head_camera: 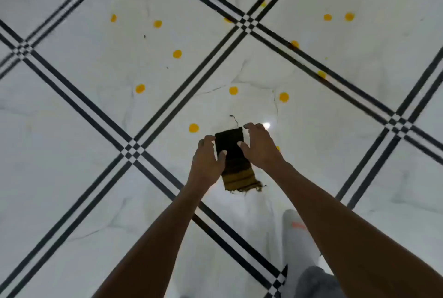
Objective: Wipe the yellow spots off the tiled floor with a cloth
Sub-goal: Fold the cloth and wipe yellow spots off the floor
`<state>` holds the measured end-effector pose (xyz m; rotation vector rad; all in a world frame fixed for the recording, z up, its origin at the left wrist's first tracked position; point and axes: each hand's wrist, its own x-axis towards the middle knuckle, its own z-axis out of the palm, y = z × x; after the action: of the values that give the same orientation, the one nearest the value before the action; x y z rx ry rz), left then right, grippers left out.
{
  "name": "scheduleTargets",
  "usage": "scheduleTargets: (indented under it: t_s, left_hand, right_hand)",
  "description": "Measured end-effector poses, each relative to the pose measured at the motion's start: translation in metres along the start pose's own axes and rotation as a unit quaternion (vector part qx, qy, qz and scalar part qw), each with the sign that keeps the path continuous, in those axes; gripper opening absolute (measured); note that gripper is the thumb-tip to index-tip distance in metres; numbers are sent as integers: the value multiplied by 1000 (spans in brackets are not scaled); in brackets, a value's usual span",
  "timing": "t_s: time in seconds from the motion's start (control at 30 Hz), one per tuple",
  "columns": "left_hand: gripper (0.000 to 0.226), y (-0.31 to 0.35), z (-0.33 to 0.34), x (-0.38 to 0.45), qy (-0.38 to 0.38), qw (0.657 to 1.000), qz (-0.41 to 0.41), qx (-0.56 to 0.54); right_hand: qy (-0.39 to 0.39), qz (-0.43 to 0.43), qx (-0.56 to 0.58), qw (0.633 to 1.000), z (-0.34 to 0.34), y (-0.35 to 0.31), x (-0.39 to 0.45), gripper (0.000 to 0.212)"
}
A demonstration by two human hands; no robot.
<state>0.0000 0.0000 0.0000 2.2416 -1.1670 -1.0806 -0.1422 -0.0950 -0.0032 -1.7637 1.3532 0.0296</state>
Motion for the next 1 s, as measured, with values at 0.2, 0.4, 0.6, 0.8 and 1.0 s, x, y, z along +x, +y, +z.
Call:
scheduleTargets:
  t_s: [0.2, 0.4, 0.6, 0.8, 1.0]
  left_hand:
    - [53, -24, 51, 31, 78, 995, -33, -54]
    - [46, -22, 43, 51, 94, 974, -70, -194]
    - [36, 0, 11, 42, 130, 955, -37, -265]
    - [37, 9, -5, 36, 27, 883, -7, -468]
    - [25, 7, -17, 32, 8, 851, 3, -525]
  right_hand:
    - [56, 17, 40, 997, 55, 31, 10, 51]
    - [51, 59, 164, 983, 46, 23, 17, 42]
    - [89, 17, 254, 963, 17, 3, 7, 36]
    - [88, -119, 145, 978, 10, -32, 3, 53]
    - [133, -88, 262, 952, 8, -36, -6, 35]
